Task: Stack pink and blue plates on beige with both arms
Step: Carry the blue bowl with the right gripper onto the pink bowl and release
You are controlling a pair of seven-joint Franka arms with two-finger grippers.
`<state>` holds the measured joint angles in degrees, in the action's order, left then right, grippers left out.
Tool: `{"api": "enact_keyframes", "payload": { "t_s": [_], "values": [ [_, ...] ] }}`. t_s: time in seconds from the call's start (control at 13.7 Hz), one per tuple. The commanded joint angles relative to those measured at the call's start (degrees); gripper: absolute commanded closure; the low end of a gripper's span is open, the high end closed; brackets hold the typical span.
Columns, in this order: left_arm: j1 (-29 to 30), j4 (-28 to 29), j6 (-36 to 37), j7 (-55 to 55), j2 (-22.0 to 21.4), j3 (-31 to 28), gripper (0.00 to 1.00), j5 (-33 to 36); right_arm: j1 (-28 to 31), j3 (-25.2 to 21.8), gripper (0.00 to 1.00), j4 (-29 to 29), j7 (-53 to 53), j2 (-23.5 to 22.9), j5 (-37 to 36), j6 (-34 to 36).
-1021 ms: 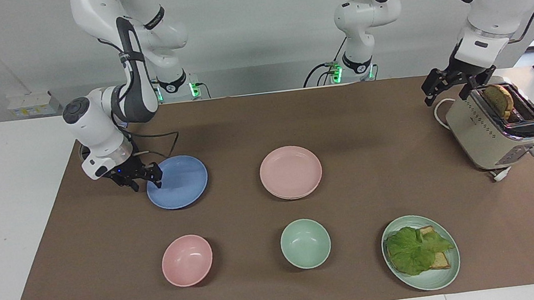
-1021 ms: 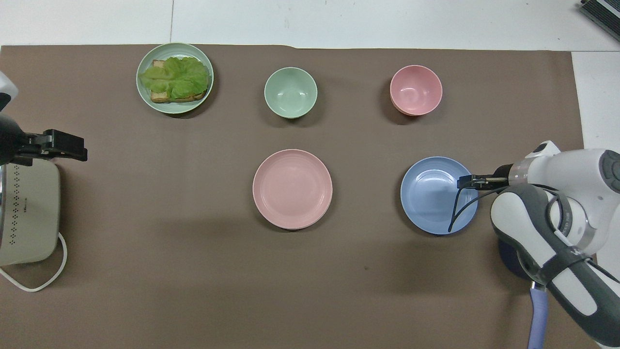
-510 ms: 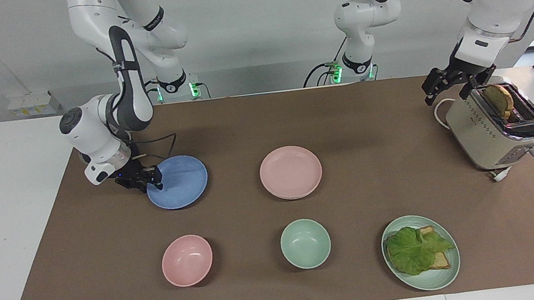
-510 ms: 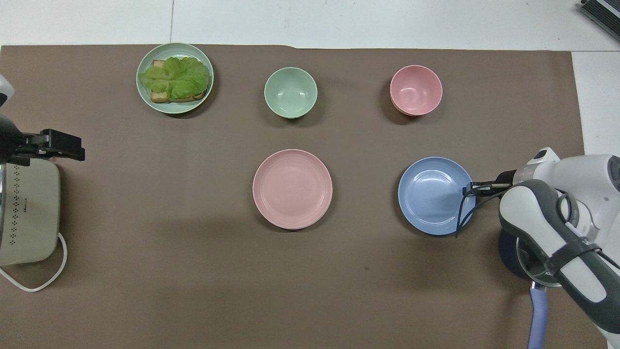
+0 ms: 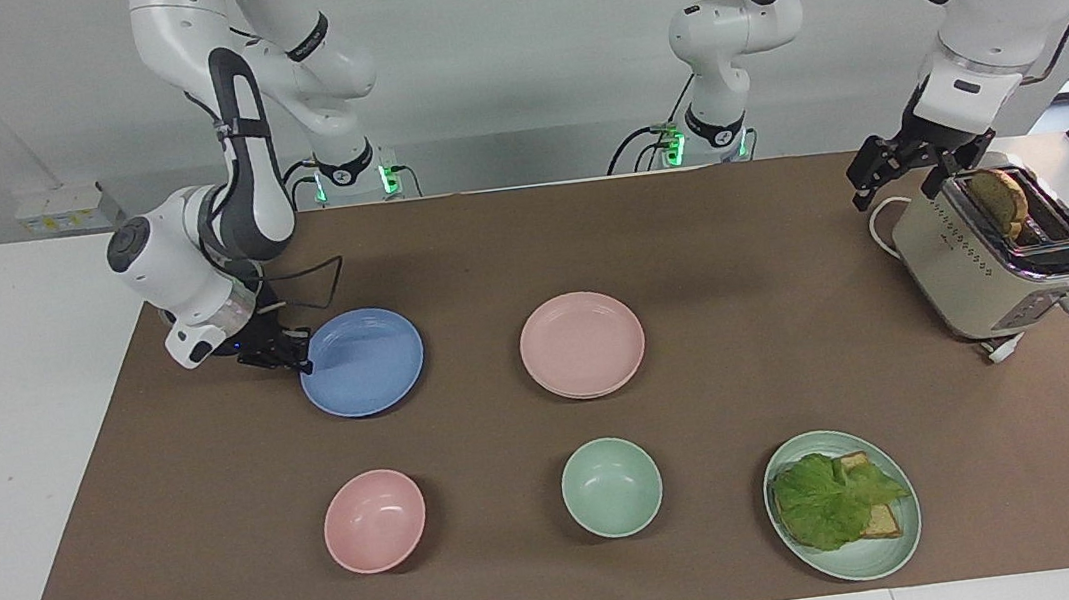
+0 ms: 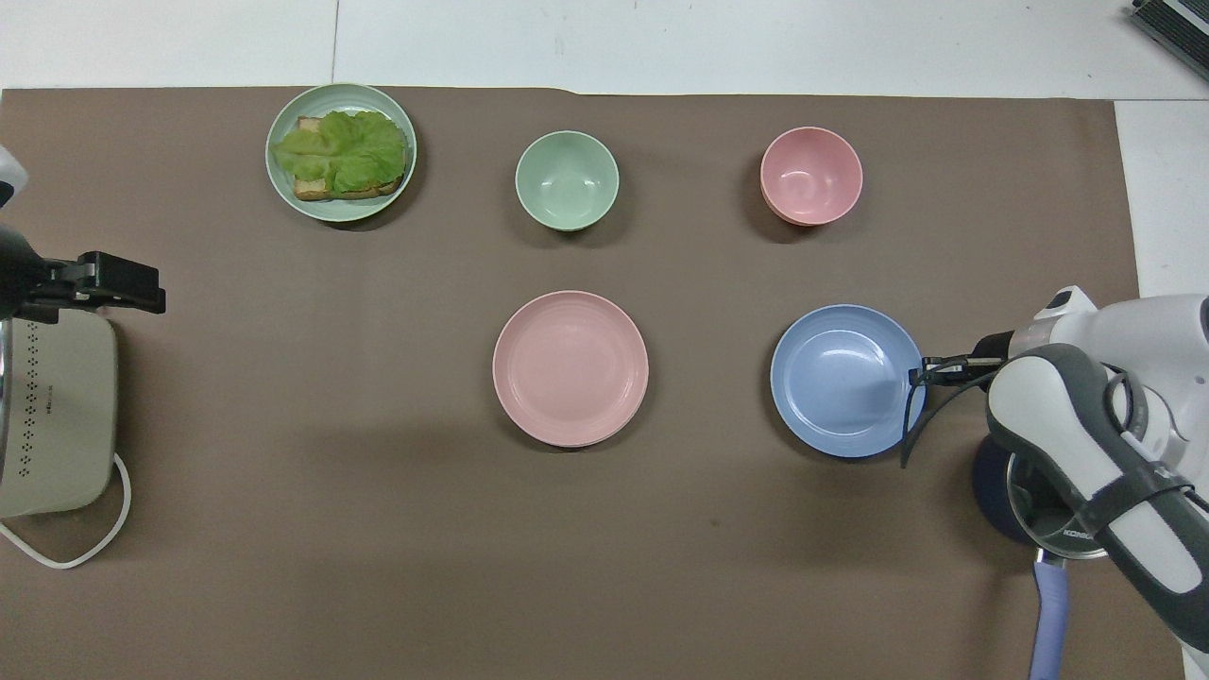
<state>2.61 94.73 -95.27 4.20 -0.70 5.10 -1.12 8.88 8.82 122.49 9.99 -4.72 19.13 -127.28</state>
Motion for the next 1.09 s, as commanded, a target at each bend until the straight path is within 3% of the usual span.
{"api": "enact_keyframes", "payload": {
  "t_s": [0.0, 0.15, 0.36, 0.73, 1.02],
  "values": [
    [0.11, 1.24, -0.79, -0.16, -1.24, -0.01, 0.00, 1.21, -8.84, 0.23, 1.00, -1.99, -11.70, 0.77, 1.44, -0.85],
    [0.11, 1.24, -0.79, -0.16, -1.24, -0.01, 0.00, 1.12, -16.66, 0.23, 1.00, -2.69, -22.42, -0.37, 1.35, -8.55],
    [0.11, 1.24, -0.79, -0.16, -1.24, -0.01, 0.00, 1.21, -23.98, 0.23, 1.00, -6.38, -31.68, -5.63, 0.91, -13.33],
    [0.11, 1.24, -0.79, -0.16, -1.24, -0.01, 0.00, 1.21, -28.03, 0.23, 1.00, -7.71, -35.83, -10.12, 0.74, -17.29],
    [0.11, 1.24, -0.79, -0.16, -1.24, -0.01, 0.00, 1.21, -28.65, 0.14, 1.00, -6.39, -35.74, -10.75, 0.12, -16.42]
  ]
}}
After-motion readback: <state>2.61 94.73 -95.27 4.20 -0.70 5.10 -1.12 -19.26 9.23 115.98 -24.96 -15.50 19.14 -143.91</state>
